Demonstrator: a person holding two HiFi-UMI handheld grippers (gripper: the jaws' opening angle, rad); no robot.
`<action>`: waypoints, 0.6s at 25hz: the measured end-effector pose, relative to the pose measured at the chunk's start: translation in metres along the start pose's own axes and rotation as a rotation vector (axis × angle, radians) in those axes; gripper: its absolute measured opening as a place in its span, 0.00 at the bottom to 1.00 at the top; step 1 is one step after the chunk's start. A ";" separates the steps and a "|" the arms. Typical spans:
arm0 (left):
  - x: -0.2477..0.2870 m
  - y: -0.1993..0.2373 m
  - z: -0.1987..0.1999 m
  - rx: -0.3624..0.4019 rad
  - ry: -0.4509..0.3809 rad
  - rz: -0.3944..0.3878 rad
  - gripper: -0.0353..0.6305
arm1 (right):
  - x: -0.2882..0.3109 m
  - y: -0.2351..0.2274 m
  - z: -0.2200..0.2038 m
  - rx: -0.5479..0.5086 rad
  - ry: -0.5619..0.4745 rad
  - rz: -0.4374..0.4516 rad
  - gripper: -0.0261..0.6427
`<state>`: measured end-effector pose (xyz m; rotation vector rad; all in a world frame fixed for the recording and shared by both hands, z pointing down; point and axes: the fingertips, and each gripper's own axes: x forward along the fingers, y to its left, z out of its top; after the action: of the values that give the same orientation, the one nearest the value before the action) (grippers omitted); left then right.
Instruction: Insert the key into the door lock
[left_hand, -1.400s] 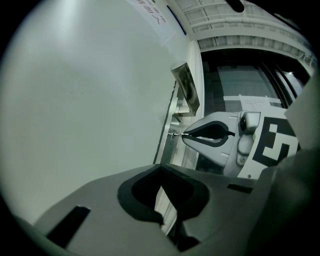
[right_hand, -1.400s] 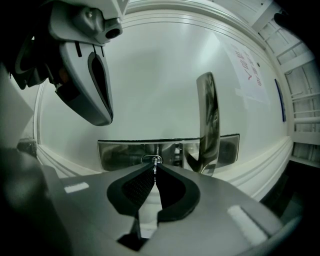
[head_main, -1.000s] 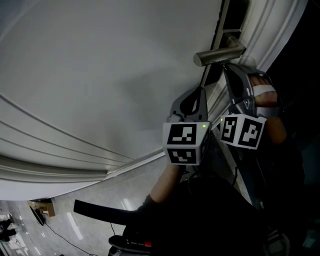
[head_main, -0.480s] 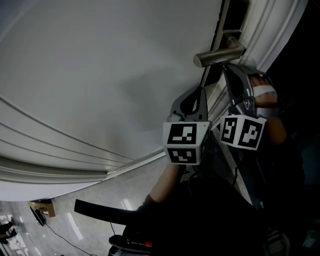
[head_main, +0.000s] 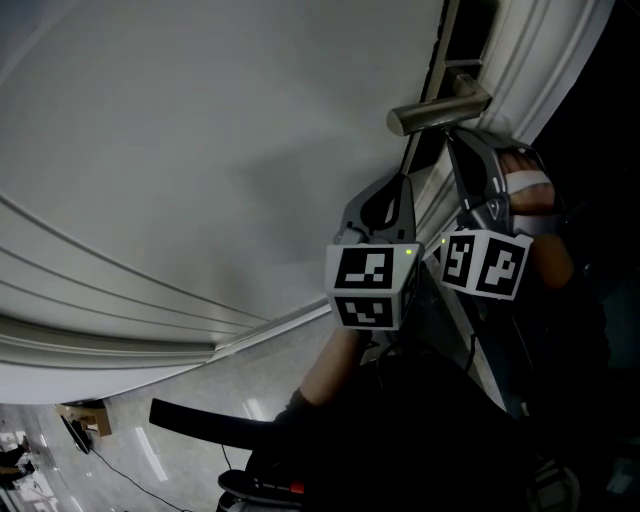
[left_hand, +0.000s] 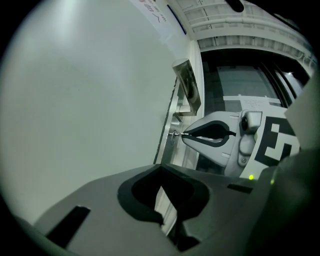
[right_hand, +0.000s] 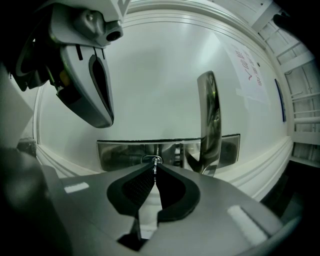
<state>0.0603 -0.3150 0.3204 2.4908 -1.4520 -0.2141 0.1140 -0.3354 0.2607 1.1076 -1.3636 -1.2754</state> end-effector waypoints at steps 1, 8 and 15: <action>0.000 0.000 0.000 0.000 0.001 -0.001 0.05 | 0.000 0.000 0.000 0.000 0.000 0.000 0.06; 0.000 -0.001 0.000 0.004 0.001 -0.004 0.05 | -0.001 0.000 0.000 0.002 0.001 -0.001 0.06; 0.000 0.000 0.001 0.004 0.001 -0.006 0.05 | 0.000 -0.001 0.001 0.000 0.004 -0.001 0.06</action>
<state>0.0599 -0.3152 0.3190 2.4982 -1.4468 -0.2106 0.1133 -0.3351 0.2598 1.1105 -1.3605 -1.2728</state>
